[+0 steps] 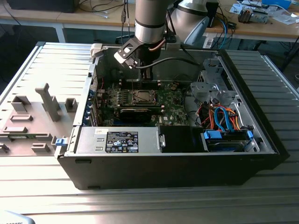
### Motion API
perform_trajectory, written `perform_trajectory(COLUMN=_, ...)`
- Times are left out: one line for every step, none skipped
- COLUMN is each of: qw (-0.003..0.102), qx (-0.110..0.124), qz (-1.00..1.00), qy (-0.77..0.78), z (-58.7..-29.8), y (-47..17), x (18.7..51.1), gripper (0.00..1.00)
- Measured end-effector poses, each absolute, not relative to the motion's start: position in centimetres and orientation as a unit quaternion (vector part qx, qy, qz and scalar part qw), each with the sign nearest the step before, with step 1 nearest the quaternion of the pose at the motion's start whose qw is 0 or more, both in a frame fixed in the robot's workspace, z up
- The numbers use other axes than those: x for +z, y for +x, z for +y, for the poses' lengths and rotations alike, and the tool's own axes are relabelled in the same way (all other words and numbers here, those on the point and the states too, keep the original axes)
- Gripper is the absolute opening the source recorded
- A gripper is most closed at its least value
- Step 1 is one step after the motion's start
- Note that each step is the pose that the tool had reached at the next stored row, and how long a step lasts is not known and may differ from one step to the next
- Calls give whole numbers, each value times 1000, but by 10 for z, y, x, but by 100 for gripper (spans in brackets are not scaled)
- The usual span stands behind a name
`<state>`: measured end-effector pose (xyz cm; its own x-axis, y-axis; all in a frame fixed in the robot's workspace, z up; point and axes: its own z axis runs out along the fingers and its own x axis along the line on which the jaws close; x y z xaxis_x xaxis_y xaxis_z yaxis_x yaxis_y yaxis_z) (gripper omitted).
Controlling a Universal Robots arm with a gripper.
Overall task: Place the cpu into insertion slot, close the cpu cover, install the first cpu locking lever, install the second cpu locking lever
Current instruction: 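Close the cpu cover, then install the first cpu locking lever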
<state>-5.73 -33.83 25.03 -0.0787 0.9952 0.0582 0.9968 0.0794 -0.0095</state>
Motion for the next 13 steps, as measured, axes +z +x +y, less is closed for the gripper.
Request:
perform_trajectory(qw=25, qx=-16, qz=-734, qy=-678, z=-338, y=-57, x=250, gripper=11)
perform_trajectory(qw=25, qx=-16, qz=-734, qy=-678, z=-338, y=-57, x=250, gripper=11)
perform_trajectory(qw=25, qx=-16, qz=-735, qy=-678, z=-338, y=-57, x=250, gripper=11)
perform_trajectory(qw=25, qx=-16, qz=-736, qy=-677, z=-338, y=-57, x=250, gripper=11)
perform_trajectory(qw=25, qx=-16, qz=-737, qy=-675, z=-338, y=-57, x=250, gripper=11)
perform_trajectory(qw=25, qx=-16, qz=-740, qy=-672, z=-338, y=-57, x=250, gripper=11)
perform_trajectory(qw=25, qx=-16, qz=-742, qy=-670, z=-338, y=-57, x=250, gripper=11)
perform_trajectory(qw=25, qx=-16, qz=-744, qy=-668, z=-338, y=-57, x=250, gripper=11)
perform_trajectory(qw=25, qx=-16, qz=-747, qy=-664, z=-338, y=-57, x=250, gripper=11)
perform_trajectory(qw=25, qx=-16, qz=-750, qy=-661, z=-338, y=-57, x=250, gripper=11)
perform_trajectory(qw=25, qx=-16, qz=-752, qy=-658, z=-338, y=-57, x=250, gripper=11)
perform_trajectory(qw=25, qx=-15, qz=-756, qy=-653, z=-338, y=-57, x=250, gripper=11)
perform_trajectory(qw=25, qx=-15, qz=-760, qy=-649, z=-338, y=-57, x=250, gripper=11)
